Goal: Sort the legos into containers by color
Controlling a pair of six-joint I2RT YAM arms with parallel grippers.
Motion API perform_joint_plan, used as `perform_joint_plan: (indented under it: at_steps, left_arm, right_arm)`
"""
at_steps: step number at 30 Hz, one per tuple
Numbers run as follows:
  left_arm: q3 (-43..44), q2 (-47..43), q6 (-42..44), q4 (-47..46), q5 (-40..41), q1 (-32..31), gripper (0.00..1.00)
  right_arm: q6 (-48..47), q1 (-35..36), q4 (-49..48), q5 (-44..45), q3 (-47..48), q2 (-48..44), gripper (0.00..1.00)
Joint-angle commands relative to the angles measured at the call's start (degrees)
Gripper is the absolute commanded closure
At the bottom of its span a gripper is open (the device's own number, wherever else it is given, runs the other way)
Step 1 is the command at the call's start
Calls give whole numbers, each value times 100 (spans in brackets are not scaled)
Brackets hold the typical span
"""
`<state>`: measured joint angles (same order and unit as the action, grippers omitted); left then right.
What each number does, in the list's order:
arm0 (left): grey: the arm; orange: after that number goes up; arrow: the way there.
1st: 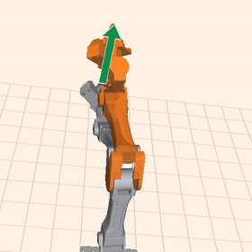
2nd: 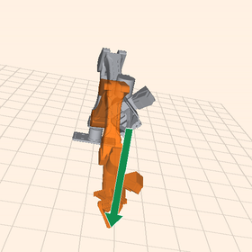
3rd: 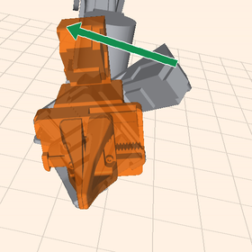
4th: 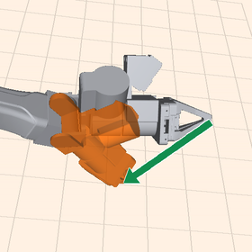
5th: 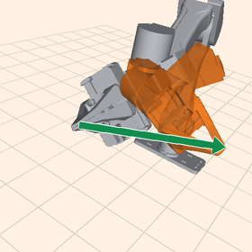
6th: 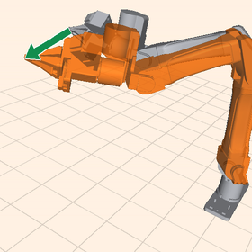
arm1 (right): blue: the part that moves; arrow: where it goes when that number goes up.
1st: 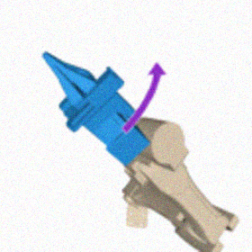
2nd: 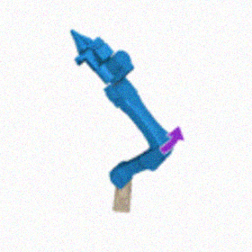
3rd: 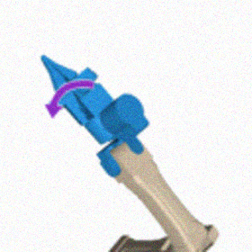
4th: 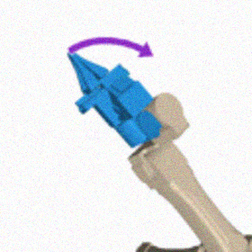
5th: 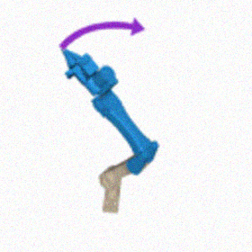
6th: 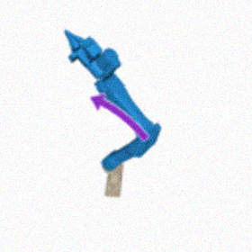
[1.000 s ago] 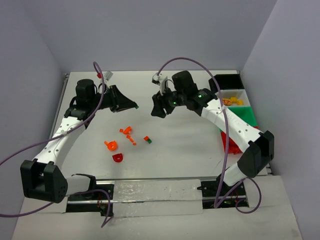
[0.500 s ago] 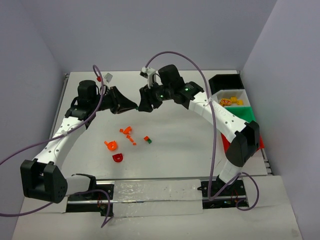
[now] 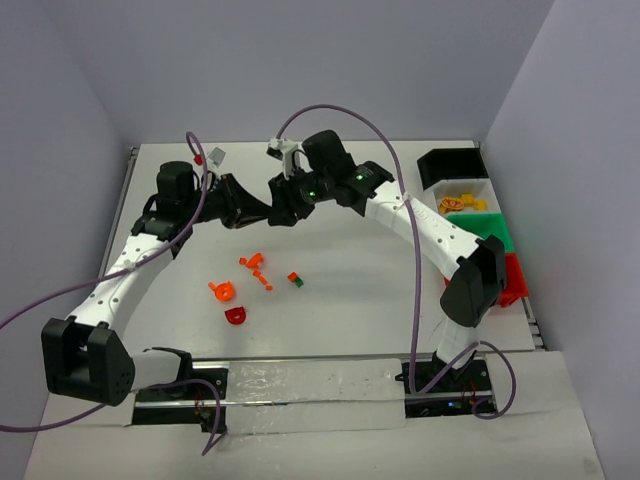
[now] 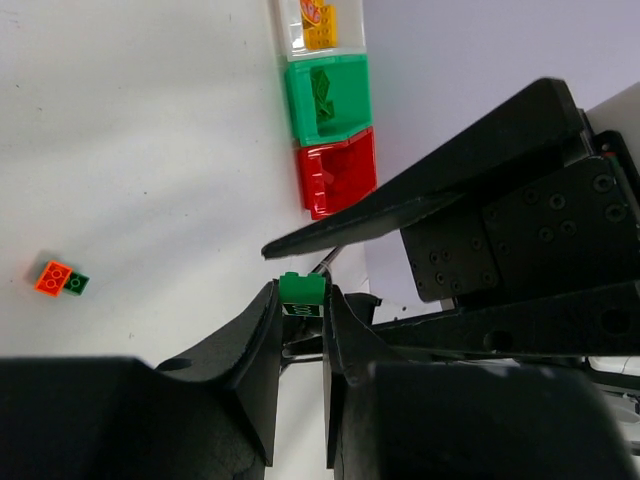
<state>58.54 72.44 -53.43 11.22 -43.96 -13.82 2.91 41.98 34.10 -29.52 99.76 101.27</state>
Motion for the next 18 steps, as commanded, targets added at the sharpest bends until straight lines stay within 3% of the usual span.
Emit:
perform_joint_plan:
  at_steps: [1,8,9,10,13,14,18]
  left_arm:
    - [26,-4,-182,-345,-230,-59,100]
    - [-31,55,-389,-583,-442,-59,91]
    - [-39,56,-386,-605,-463,-59,84]
    - [-47,49,-363,-623,-479,-59,69]
    - [-36,33,-230,-508,-465,-50,6]
    - [-10,24,-30,-438,-352,-7,1]
    - [333,-2,649,190,159,210,1]
  right_arm:
    - [-104,116,-207,81,190,-9,52]
    - [-70,117,-527,322,-38,-143,94]
    - [-63,114,-588,380,-88,-199,99]
    - [-65,110,-648,428,-140,-278,100]
    - [-115,100,-737,570,-421,-484,100]
    - [-150,82,-746,622,-500,-546,100]
    - [-406,-164,-553,553,-1012,-980,100]
